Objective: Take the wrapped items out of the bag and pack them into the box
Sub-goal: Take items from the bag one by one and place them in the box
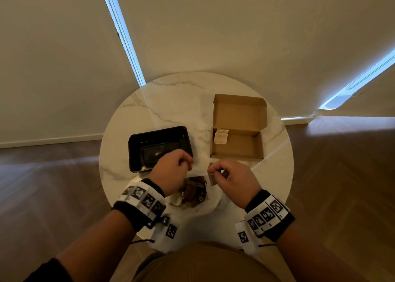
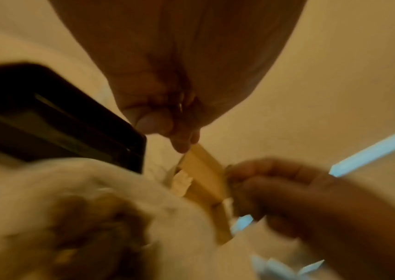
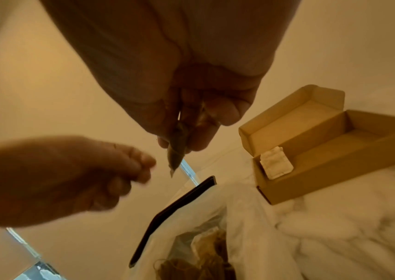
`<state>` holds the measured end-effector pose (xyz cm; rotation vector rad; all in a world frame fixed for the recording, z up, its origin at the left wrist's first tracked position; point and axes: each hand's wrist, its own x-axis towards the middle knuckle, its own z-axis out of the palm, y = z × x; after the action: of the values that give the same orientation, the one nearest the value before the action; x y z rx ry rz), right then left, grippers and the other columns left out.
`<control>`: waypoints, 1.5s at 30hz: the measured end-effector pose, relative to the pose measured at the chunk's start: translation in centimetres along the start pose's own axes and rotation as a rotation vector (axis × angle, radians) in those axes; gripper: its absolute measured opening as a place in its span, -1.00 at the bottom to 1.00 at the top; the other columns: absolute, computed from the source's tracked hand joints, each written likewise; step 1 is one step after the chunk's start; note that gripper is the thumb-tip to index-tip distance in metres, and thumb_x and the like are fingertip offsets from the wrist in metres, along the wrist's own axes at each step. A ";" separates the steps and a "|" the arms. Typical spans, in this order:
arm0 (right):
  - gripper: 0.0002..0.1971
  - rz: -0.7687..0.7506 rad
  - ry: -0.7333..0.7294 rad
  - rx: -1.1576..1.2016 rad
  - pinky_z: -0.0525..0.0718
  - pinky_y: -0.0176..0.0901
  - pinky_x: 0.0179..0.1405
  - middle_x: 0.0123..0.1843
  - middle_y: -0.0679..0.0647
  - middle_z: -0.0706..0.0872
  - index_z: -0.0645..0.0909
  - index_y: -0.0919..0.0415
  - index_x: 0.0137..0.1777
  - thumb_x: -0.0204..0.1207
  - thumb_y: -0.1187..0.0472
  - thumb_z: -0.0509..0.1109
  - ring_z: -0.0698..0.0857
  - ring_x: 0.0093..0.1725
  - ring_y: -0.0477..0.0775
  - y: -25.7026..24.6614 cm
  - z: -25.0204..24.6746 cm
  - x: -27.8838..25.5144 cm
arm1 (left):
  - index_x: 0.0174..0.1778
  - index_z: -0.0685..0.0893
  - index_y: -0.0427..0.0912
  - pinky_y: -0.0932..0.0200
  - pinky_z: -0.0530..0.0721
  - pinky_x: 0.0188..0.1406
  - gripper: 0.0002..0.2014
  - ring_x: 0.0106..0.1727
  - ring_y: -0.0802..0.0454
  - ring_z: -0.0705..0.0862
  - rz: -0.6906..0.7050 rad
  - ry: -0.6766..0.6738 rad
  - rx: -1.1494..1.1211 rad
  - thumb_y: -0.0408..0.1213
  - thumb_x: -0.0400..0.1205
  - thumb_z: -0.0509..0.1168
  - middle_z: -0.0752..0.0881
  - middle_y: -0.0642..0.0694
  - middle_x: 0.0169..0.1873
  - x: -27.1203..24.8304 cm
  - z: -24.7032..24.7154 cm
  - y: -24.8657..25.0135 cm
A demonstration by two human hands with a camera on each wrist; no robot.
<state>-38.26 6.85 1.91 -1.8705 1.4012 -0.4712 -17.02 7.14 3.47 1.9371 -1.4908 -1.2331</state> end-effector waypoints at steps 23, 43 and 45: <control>-0.89 0.094 0.011 0.014 0.66 -0.36 -0.07 -0.01 -0.24 0.77 0.79 -0.16 0.04 0.62 0.04 0.43 0.71 -0.13 -0.19 2.1 0.0 -4.8 | -0.17 0.63 -0.04 0.18 0.52 -0.25 -0.77 -0.13 0.07 0.68 -0.076 -0.041 0.343 0.01 0.66 0.44 0.70 0.01 -0.19 -1.1 2.8 -2.3; -0.75 -0.085 0.184 0.061 0.71 0.04 -0.09 -0.17 -0.16 0.76 0.76 0.05 -0.13 0.72 0.03 0.35 0.68 -0.12 -0.15 -3.2 -5.3 -2.7 | -0.23 0.74 -0.10 -0.36 0.76 0.23 -0.68 0.07 -0.17 0.82 0.023 -0.071 -0.388 0.07 0.48 0.60 0.87 -0.09 -0.08 -3.9 -1.8 3.7; -0.76 -0.123 0.177 0.067 0.71 0.00 -0.08 -0.14 -0.19 0.76 0.77 0.04 -0.08 0.71 -0.01 0.34 0.70 -0.10 -0.14 -2.7 -6.0 -2.9 | -0.25 0.74 -0.10 -0.35 0.78 0.20 -0.75 0.05 -0.11 0.84 0.030 -0.086 -0.371 -0.03 0.53 0.60 0.88 -0.05 -0.07 -3.8 -1.2 4.3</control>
<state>-41.51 7.85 8.28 -1.9055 1.3702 -0.7524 -18.61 8.84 8.84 1.6300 -1.2200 -1.4757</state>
